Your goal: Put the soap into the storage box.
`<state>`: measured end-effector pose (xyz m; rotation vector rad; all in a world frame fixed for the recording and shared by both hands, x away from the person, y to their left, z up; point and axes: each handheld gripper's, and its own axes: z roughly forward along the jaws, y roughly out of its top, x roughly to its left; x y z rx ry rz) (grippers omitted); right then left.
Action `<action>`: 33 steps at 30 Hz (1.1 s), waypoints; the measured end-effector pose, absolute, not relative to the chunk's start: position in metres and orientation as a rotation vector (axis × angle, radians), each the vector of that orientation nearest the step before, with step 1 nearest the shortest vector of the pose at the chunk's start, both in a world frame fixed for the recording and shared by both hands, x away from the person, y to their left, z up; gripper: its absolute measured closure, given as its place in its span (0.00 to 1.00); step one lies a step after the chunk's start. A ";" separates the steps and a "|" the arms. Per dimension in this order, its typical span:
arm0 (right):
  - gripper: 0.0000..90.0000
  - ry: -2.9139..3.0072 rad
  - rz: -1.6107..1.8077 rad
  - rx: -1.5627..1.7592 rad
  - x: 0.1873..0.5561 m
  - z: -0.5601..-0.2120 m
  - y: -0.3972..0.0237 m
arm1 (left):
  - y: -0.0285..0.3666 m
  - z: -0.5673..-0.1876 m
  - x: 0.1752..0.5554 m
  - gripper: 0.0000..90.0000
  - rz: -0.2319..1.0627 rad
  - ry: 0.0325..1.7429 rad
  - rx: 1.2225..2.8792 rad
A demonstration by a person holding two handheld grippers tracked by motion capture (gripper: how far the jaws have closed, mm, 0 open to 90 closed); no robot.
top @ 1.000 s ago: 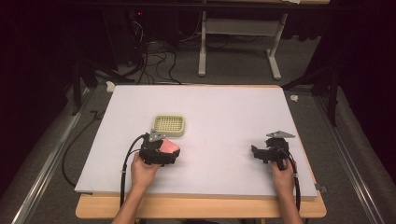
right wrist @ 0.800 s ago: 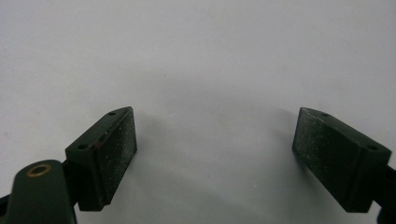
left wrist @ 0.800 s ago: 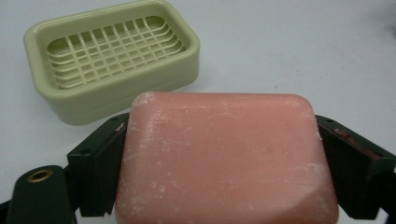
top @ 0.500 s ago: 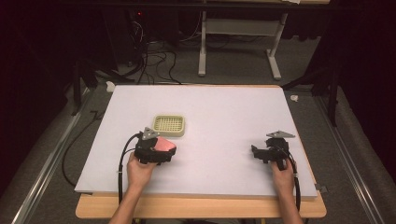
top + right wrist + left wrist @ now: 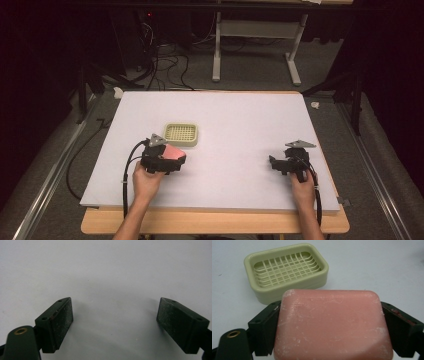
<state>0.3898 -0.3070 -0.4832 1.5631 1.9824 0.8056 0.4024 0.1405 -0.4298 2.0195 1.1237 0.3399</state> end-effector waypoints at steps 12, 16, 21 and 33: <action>0.16 1.982 0.804 1.562 0.390 -0.483 -0.307 | 0.146 -0.414 0.400 0.16 0.356 1.165 2.040; 0.16 1.981 0.804 1.563 0.390 -0.483 -0.307 | 0.146 -0.412 0.401 0.16 0.358 1.163 2.031; 0.16 1.982 0.804 1.563 0.390 -0.483 -0.307 | 0.145 -0.405 0.406 0.16 0.365 1.166 2.028; 0.16 1.982 0.805 1.564 0.390 -0.483 -0.307 | 0.146 -0.392 0.420 0.16 0.364 1.185 2.000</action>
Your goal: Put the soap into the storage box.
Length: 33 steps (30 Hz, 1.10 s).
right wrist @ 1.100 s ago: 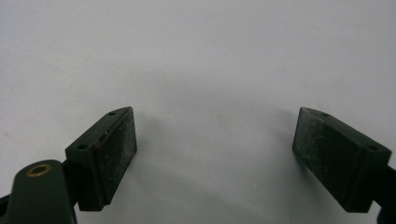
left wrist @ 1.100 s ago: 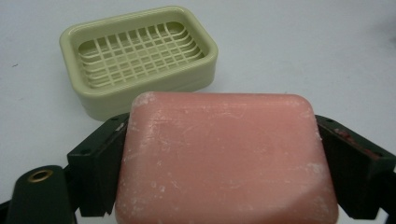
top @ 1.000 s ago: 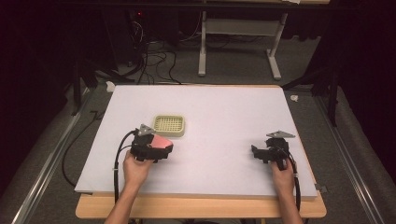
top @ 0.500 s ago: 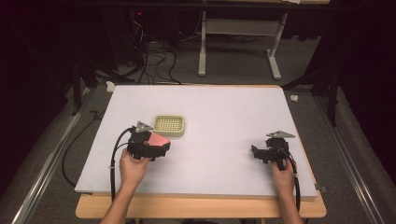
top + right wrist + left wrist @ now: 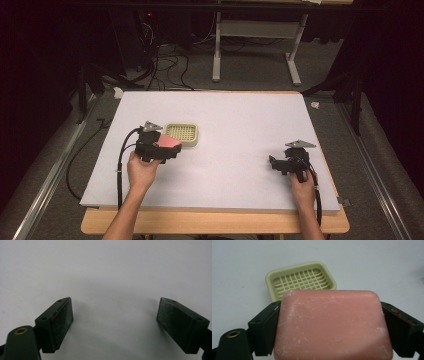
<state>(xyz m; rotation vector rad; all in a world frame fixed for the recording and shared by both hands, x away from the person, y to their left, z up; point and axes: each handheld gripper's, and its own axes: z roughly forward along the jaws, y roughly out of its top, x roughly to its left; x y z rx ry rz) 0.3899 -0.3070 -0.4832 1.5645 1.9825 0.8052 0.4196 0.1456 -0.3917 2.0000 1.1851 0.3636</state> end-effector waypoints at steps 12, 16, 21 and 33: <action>0.16 1.983 0.804 1.563 0.390 -0.483 -0.307 | 0.146 -0.393 0.435 0.16 0.335 1.221 1.983; 0.16 1.983 0.805 1.563 0.390 -0.483 -0.307 | 0.145 -0.395 0.439 0.16 0.336 1.235 1.985; 0.16 1.982 0.804 1.563 0.390 -0.483 -0.307 | 0.145 -0.398 0.443 0.16 0.330 1.250 1.978; 0.16 1.982 0.805 1.563 0.390 -0.483 -0.307 | 0.133 -0.397 0.454 0.16 0.351 1.249 2.017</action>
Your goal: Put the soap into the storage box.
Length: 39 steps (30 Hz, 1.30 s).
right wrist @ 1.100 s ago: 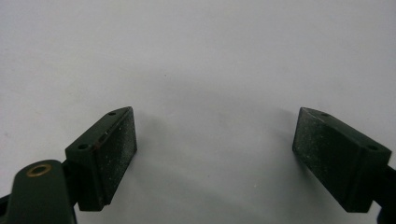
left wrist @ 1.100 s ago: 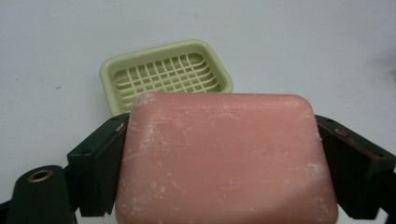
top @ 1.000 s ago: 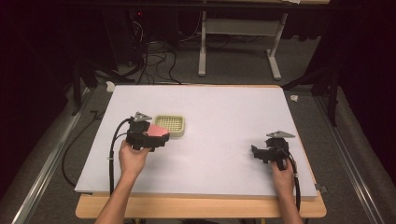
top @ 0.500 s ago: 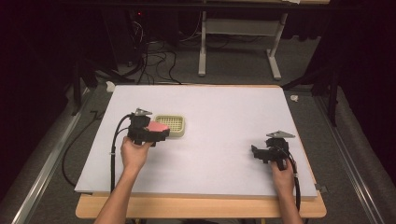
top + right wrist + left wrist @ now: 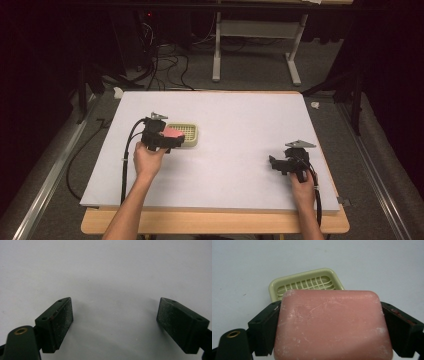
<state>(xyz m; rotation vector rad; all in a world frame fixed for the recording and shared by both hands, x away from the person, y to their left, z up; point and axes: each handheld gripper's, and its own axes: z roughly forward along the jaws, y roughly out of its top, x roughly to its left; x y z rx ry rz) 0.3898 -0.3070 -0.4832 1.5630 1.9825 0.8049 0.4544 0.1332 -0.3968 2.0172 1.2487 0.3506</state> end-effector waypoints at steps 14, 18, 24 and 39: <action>0.16 1.982 0.808 1.565 0.390 -0.483 -0.307 | 0.117 -0.403 0.472 0.16 0.360 1.269 2.056; 0.16 1.982 0.809 1.568 0.390 -0.483 -0.307 | 0.115 -0.407 0.476 0.16 0.349 1.284 2.053; 0.16 1.982 0.809 1.568 0.390 -0.483 -0.307 | 0.116 -0.413 0.482 0.16 0.350 1.308 2.051; 0.16 1.983 0.809 1.568 0.390 -0.483 -0.307 | 0.113 -0.415 0.495 0.16 0.359 1.334 2.058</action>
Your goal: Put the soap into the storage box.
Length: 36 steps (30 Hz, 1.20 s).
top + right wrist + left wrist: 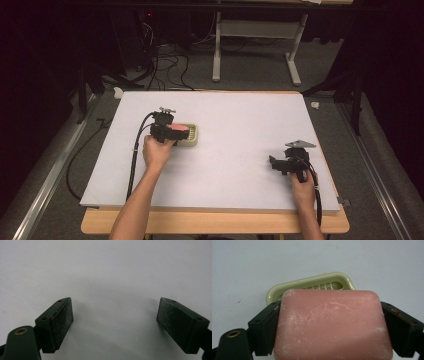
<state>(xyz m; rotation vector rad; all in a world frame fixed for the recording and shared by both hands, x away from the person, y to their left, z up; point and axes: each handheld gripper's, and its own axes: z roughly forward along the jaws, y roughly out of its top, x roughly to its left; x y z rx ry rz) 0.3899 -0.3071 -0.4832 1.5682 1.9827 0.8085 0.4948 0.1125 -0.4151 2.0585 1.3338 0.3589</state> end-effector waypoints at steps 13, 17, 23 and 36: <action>0.16 1.984 0.808 1.566 0.390 -0.483 -0.307 | 0.112 -0.422 0.506 0.16 0.338 1.378 2.037; 0.16 1.984 0.808 1.564 0.390 -0.483 -0.307 | 0.111 -0.425 0.507 0.16 0.335 1.383 2.037; 0.16 1.984 0.807 1.564 0.390 -0.483 -0.307 | 0.109 -0.429 0.510 0.16 0.333 1.399 2.035; 0.16 1.984 0.807 1.563 0.390 -0.483 -0.307 | 0.107 -0.436 0.513 0.16 0.332 1.418 2.041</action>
